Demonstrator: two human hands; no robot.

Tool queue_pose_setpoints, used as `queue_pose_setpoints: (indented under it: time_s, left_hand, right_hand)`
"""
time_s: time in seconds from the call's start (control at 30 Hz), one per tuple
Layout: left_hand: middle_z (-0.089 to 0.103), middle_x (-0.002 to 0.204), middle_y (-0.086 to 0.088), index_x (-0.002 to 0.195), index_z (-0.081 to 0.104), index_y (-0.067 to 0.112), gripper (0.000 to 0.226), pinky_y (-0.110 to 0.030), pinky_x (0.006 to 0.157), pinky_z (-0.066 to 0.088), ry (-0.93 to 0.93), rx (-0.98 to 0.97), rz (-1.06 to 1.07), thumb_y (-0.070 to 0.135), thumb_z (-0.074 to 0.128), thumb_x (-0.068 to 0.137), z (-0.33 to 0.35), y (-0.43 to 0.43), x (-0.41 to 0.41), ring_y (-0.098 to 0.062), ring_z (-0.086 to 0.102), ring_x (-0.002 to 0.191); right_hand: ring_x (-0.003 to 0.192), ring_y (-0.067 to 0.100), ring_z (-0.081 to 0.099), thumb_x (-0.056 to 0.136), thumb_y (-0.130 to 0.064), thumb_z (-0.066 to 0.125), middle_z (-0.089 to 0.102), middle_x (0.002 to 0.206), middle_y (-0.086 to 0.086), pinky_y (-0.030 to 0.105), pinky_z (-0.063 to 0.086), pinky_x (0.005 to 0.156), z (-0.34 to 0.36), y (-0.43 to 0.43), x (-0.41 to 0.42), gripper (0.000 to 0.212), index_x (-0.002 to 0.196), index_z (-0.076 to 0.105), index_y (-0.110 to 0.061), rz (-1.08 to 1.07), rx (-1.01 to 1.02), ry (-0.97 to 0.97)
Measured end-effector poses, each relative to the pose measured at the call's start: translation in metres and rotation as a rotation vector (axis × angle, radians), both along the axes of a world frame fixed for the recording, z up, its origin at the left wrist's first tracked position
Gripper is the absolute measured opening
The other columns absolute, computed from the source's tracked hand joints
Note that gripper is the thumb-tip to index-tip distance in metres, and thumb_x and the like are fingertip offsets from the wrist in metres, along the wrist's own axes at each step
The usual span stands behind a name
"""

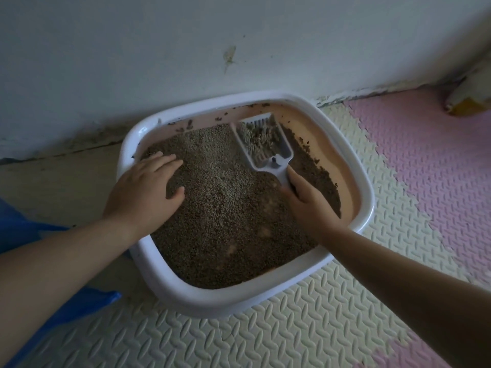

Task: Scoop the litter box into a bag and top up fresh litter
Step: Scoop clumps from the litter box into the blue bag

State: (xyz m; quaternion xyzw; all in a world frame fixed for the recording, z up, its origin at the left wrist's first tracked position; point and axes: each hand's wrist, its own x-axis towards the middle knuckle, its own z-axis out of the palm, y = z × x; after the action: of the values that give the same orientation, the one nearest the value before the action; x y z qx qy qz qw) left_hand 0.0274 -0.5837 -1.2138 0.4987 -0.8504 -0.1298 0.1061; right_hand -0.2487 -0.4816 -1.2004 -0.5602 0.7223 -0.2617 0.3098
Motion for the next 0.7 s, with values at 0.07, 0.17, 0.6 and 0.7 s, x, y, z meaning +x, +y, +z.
queue_pose_setpoints:
  time_s: [0.07,0.17,0.6,0.7]
  left_hand:
    - [0.046,0.144,-0.002,0.137,0.050,0.016,0.051,-0.038,0.112,0.026,0.004,-0.002,-0.001,0.030,0.059,0.088,0.000,0.000,0.000,-0.020,0.033,0.138]
    - [0.046,0.144,0.000,0.137,0.049,0.017,0.051,-0.038,0.112,0.026,0.005,-0.003,0.004,0.031,0.059,0.089,0.000,0.000,0.000,-0.019,0.033,0.139]
    - [0.048,0.142,-0.001,0.136,0.051,0.016,0.049,-0.037,0.110,0.028,0.051,-0.013,0.022,0.027,0.059,0.089,0.002,0.001,-0.001,-0.020,0.036,0.137]
    - [0.047,0.143,0.000,0.136,0.051,0.016,0.049,-0.036,0.110,0.027,0.056,-0.012,0.025,0.027,0.059,0.089,0.003,0.002,-0.001,-0.019,0.035,0.137]
  right_hand:
    - [0.062,-0.010,0.049,0.100,-0.026,0.043,0.049,0.070,-0.024,0.013,0.034,0.056,0.002,0.005,0.003,0.038,0.137,0.041,-0.026,0.025,0.006,0.034]
    - [0.064,-0.008,0.050,0.100,-0.025,0.043,0.052,0.074,-0.022,0.014,0.036,0.057,0.005,0.008,0.002,0.037,0.136,0.042,-0.026,0.051,0.004,0.077]
    - [0.062,0.009,0.054,0.096,-0.025,0.048,0.060,0.076,-0.004,0.025,0.039,0.058,0.012,0.006,0.001,0.023,0.118,0.055,-0.026,0.113,0.025,0.180]
    - [0.062,0.000,0.053,0.094,-0.026,0.052,0.059,0.080,-0.011,0.024,0.038,0.060,0.011,0.003,0.003,0.032,0.127,0.050,-0.025,0.126,0.045,0.189]
